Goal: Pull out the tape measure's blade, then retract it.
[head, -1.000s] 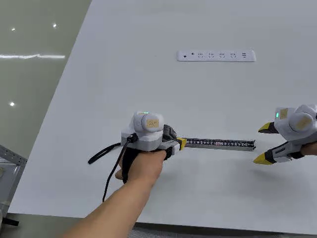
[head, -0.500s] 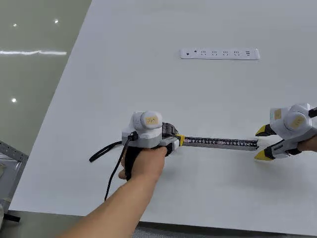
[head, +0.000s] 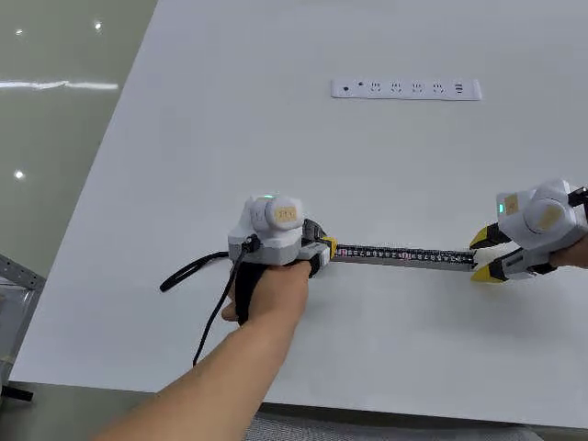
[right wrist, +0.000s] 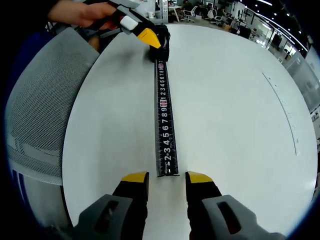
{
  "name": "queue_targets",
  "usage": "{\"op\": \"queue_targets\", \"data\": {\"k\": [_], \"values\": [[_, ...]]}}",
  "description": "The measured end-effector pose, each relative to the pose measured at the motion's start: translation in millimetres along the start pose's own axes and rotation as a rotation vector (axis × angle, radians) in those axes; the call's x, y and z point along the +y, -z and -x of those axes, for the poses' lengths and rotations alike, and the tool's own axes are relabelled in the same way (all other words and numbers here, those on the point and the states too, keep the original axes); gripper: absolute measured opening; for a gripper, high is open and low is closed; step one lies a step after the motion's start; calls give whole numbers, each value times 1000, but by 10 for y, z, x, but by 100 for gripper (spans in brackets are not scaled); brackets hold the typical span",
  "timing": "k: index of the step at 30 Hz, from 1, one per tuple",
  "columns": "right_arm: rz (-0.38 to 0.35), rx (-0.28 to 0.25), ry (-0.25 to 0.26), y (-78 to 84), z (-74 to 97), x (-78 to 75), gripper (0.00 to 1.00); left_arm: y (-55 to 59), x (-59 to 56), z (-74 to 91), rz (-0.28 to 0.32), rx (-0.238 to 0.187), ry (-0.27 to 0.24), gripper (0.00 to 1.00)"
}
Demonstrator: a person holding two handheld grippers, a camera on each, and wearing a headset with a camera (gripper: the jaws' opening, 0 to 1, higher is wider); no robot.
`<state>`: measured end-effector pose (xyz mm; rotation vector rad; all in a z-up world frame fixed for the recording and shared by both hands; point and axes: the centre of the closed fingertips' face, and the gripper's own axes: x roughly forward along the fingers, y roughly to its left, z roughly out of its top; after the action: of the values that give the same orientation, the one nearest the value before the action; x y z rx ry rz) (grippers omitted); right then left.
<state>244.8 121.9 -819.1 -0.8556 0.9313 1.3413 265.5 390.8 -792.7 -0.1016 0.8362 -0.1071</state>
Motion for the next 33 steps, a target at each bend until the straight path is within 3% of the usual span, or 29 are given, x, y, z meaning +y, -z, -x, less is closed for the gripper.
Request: {"op": "queue_targets", "data": {"k": [3,16,27,33], "values": [[11,-8,0,-22,0,-11,23,-29,11,-2,-3,-15,-11,69],[21,-12,-18,-18,-33,-11,14,5,-8,-40,-5,-8,-17,67],[14,-11,-21,-12,-34,-13,13,11,-29,-53,-9,-18,-18,64],[26,-8,-21,-15,-30,-9,12,11,-34,-37,-8,-45,-32,63]]}}
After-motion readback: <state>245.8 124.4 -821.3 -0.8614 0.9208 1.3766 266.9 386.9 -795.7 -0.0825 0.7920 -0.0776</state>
